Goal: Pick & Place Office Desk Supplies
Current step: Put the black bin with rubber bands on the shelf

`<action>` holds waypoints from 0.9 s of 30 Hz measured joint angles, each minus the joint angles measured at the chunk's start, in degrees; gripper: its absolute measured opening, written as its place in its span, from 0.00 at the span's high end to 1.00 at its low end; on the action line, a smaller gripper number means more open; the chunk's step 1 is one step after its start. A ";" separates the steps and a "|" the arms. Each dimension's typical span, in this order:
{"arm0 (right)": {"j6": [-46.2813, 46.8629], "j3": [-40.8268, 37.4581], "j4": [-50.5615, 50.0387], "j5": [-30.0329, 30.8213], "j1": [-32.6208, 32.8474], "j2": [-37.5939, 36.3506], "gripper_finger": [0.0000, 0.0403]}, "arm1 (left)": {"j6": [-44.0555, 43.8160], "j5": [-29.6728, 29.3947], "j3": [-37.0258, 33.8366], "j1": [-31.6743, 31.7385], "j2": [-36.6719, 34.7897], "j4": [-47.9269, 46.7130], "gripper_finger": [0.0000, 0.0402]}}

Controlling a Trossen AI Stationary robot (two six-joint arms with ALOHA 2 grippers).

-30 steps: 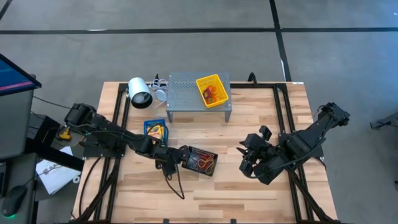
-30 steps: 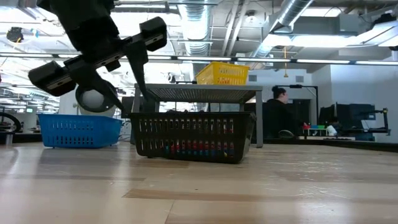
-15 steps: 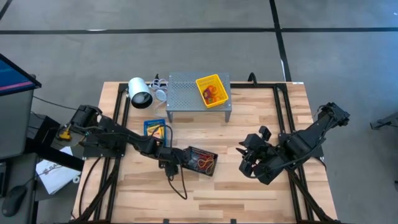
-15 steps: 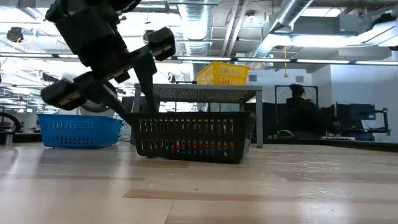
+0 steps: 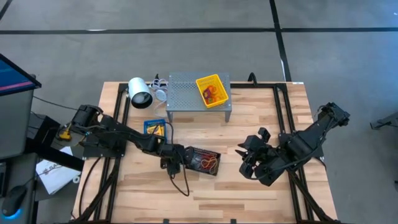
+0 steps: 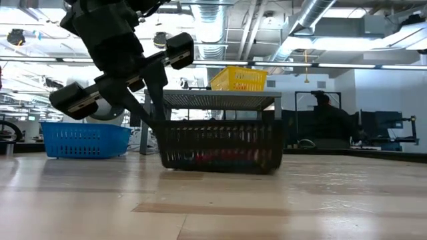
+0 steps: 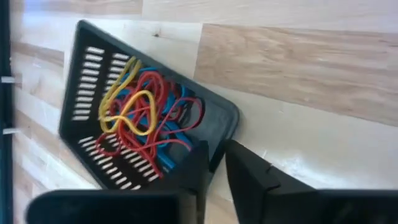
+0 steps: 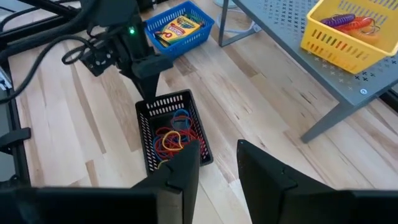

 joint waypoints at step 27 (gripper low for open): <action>-1.64 0.02 1.02 0.00 -0.02 -0.04 0.74 | -9.69 -8.92 3.27 -2.60 -1.19 -3.46 0.99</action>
